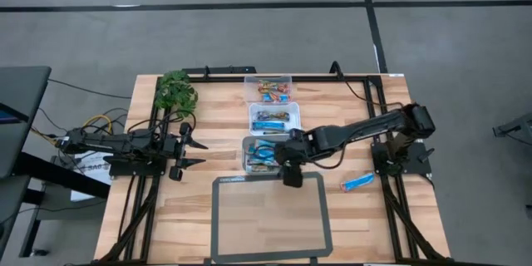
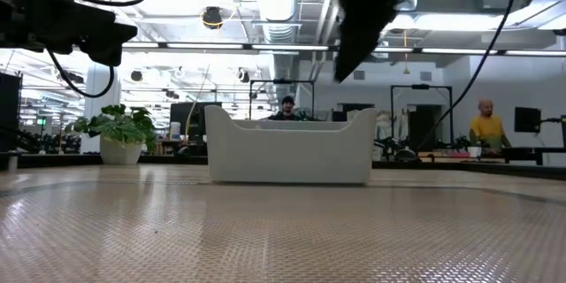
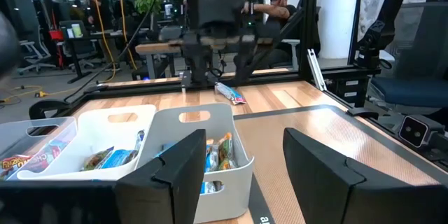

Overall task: Pick and place Granola Bars by type
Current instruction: Put the red granola bar into the transparent bin

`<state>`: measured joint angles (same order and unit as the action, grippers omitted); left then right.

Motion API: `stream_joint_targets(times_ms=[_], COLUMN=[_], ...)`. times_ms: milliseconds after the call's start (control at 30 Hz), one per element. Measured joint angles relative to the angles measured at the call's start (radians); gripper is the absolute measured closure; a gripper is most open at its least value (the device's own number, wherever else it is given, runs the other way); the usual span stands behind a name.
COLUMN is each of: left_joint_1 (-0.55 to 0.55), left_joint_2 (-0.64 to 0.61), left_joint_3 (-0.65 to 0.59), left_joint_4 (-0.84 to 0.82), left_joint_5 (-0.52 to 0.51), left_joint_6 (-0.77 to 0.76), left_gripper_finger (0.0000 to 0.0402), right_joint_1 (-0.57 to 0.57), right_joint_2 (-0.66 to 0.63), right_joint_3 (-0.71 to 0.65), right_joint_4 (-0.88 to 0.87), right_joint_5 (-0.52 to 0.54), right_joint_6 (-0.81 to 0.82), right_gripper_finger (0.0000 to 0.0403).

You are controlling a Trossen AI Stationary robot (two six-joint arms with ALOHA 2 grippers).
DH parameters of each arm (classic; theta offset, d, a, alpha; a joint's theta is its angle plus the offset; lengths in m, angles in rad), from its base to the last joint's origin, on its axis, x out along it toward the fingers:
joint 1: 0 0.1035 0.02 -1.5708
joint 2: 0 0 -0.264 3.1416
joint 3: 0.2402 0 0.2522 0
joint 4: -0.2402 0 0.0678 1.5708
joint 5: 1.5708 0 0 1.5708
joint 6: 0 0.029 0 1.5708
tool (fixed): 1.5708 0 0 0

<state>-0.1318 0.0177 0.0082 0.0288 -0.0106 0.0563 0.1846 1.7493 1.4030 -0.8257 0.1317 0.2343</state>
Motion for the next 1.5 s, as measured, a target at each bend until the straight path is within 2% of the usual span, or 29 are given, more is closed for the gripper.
stream_joint_targets(times_ms=[100, 367, 500, 733, 967, 1067, 1267, 1500], left_joint_1=[0.0, 0.0, 0.0, 0.0, 0.0, 0.0, 0.0, 0.0], left_joint_2=[0.0, 0.0, 0.0, 0.0, 0.0, 0.0, 0.0, 0.0], left_joint_3=[0.0, 0.0, 0.0, 0.0, 0.0, 0.0, 0.0, 0.0], left_joint_4=[0.0, 0.0, 0.0, 0.0, 0.0, 0.0, 0.0, 0.0], left_joint_5=[0.0, 0.0, 0.0, 0.0, 0.0, 0.0, 0.0, 0.0], left_joint_6=[0.0, 0.0, 0.0, 0.0, 0.0, 0.0, 0.0, 0.0], left_gripper_finger=[0.0216, 0.0216, 0.0216, 0.0216, 0.0216, 0.0216, 0.0216, 0.0216], right_joint_1=[0.028, 0.138, 0.175, 0.223, 0.26, 0.285, 0.319, 0.332], right_joint_2=[-0.045, -0.076, -0.078, -0.088, -0.184, -0.216, -0.278, -0.324], right_joint_3=[0.009, 0.008, -0.022, -0.15, -0.325, -0.399, -0.534, -0.644], right_joint_4=[-0.106, -0.516, -0.583, -0.574, -0.433, -0.38, -0.277, -0.204], right_joint_5=[-0.056, -0.075, -0.134, -0.28, -0.385, -0.419, -0.401, -0.273], right_joint_6=[0.035, 0.21, 0.248, 0.278, 0.426, 0.44, 0.424, 0.383], right_gripper_finger=[0.0171, 0.0179, 0.0179, 0.0184, 0.0192, 0.0195, 0.0194, 0.0195])
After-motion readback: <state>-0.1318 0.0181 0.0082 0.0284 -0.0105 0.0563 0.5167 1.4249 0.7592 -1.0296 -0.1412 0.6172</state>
